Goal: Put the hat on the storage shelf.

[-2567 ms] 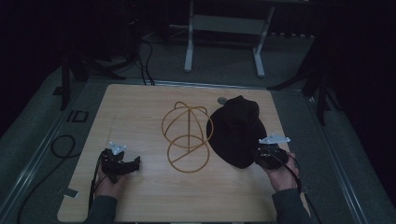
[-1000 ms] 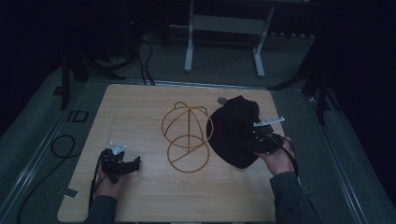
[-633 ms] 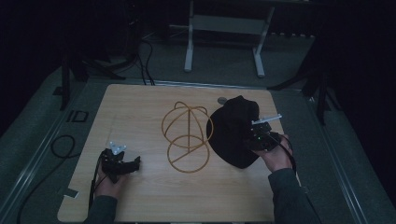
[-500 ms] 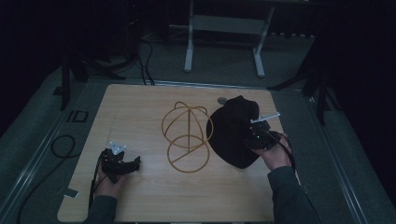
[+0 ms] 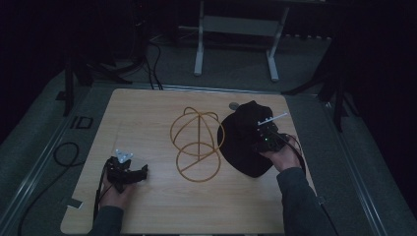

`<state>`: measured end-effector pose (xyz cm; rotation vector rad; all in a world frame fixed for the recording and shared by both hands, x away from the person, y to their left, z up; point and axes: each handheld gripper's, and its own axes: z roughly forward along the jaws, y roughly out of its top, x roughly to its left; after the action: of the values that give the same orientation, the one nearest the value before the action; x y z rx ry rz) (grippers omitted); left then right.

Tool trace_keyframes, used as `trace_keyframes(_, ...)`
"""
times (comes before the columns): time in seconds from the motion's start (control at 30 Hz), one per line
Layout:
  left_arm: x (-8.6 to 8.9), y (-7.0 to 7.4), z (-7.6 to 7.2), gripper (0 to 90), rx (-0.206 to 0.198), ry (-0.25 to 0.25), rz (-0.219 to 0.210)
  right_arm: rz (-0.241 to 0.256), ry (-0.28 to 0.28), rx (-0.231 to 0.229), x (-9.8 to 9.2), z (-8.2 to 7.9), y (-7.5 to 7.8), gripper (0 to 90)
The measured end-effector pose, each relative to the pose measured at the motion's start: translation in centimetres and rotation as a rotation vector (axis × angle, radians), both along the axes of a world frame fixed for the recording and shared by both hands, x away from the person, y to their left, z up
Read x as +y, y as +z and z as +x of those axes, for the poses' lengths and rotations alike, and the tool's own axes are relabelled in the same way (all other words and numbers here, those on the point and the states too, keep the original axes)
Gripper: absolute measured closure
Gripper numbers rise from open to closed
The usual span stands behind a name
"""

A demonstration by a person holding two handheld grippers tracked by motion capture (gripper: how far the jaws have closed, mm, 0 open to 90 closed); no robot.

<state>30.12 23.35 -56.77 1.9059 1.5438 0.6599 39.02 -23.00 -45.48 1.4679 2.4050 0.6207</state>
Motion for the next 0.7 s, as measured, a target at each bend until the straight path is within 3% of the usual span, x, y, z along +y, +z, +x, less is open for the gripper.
trace_keyframes(0.57, 0.0, 0.0, 0.0, 13.3, 0.000, 0.000, 0.000, 0.014, -0.024, 0.059, 1.1, 1.8, 0.5, 52.5)
trace_keyframes(0.7, 0.0, 0.0, 0.0, 13.3, 0.000, 0.000, 0.000, 0.012, -0.031, 0.098, 1.3, 2.4, 0.3, 52.6)
